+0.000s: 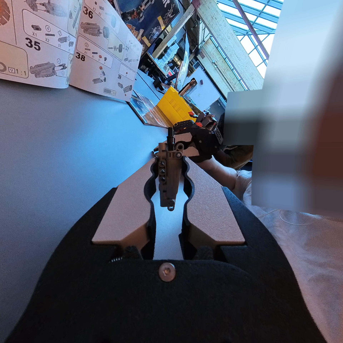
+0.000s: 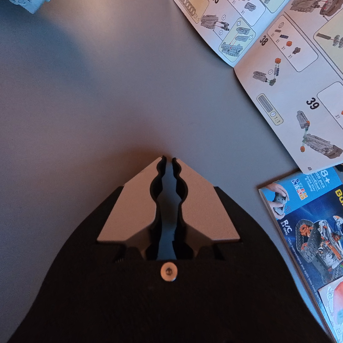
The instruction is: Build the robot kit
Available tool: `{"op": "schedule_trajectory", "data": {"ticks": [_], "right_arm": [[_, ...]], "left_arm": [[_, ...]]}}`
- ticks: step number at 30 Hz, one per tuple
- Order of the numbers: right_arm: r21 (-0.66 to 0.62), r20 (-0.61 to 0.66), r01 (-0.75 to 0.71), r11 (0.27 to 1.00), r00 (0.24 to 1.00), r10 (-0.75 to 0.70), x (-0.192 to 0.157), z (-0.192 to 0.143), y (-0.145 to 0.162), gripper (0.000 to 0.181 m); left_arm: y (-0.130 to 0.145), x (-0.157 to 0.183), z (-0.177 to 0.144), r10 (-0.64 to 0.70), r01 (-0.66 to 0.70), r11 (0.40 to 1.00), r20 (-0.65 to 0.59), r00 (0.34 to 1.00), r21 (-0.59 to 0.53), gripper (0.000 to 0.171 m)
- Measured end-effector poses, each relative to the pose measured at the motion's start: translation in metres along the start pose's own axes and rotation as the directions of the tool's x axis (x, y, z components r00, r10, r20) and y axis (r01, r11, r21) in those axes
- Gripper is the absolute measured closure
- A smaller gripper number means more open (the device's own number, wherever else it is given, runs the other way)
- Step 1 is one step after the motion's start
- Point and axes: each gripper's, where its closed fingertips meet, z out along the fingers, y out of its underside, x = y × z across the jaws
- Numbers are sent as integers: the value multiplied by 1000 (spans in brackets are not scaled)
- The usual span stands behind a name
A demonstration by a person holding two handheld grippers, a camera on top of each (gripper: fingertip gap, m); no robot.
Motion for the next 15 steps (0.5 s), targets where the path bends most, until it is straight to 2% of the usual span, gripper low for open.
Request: {"op": "schedule_trajectory", "data": {"ticks": [15], "right_arm": [[1,6,-1,1000,1000,1,-1,0,0,175]], "left_arm": [[0,0,0,-4,4,1000,2,1000,4,150]]}}
